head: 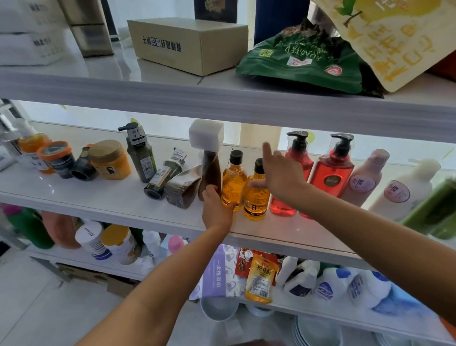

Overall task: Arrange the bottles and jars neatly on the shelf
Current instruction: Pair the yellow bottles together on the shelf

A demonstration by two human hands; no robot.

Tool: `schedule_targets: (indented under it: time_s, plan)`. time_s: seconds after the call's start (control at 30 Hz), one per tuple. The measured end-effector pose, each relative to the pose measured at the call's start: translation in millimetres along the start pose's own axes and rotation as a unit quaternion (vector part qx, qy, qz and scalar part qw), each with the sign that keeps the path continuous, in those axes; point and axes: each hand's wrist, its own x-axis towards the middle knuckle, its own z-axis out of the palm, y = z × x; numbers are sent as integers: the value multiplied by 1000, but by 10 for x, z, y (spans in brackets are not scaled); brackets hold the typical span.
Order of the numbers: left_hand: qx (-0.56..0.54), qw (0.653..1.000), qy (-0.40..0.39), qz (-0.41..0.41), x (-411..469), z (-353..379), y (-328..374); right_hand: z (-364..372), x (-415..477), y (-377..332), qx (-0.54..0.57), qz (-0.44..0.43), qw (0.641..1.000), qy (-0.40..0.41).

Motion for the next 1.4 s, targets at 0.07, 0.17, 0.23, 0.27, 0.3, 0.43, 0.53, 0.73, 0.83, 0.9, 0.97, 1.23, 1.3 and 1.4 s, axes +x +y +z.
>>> schedule_targets:
  time_s: [0.07, 0.17, 0.23, 0.27, 0.3, 0.43, 0.53, 0.73, 0.83, 0.9, 0.97, 1.23, 1.3, 1.4]
  plan:
    - [15, 1000, -2, 6, -8, 0, 21, -28, 68, -45, -10, -13, 1000, -23]
    - [50, 998, -7, 33, 2, -4, 42, -78, 114, -101, -24, -35, 999, -8]
    - [59, 997, -10, 41, 19, -1, 47, -84, 147, -114, -39, -30, 999, -8]
    - [61, 997, -11, 41, 24, 5, 45, -89, 164, -114, -53, -34, 998, -6]
    - [63, 997, -12, 40, 25, 11, 48, -93, 182, -115, -69, -39, 997, -2]
    - [64, 997, -12, 34, 30, 40, 60, -64, 281, -80, -97, -49, 994, 0]
    - [60, 998, -14, 34, 49, 53, 80, -84, 324, -68, -105, -54, 993, -9]
    - [63, 998, -16, 28, 33, 68, 120, -148, 438, -128, -110, -108, 988, -22]
    - [54, 998, -19, 27, 47, 61, 101, -138, 493, -289, -29, -154, 988, 5]
    - [45, 998, -19, 29, 64, 51, 73, -142, 539, -367, -15, -140, 990, 8]
    - [38, 999, -15, 31, 74, 35, 44, -159, 571, -407, 0, -117, 993, -4]
    - [23, 999, -35, 31, 62, -16, -40, -208, 729, -309, 42, -166, 984, -59]
    - [27, 998, -38, 29, 62, -16, -42, -228, 741, -301, 40, -184, 980, -66]
    - [30, 999, -34, 27, 77, -15, -33, -238, 755, -293, 55, -202, 974, -82]
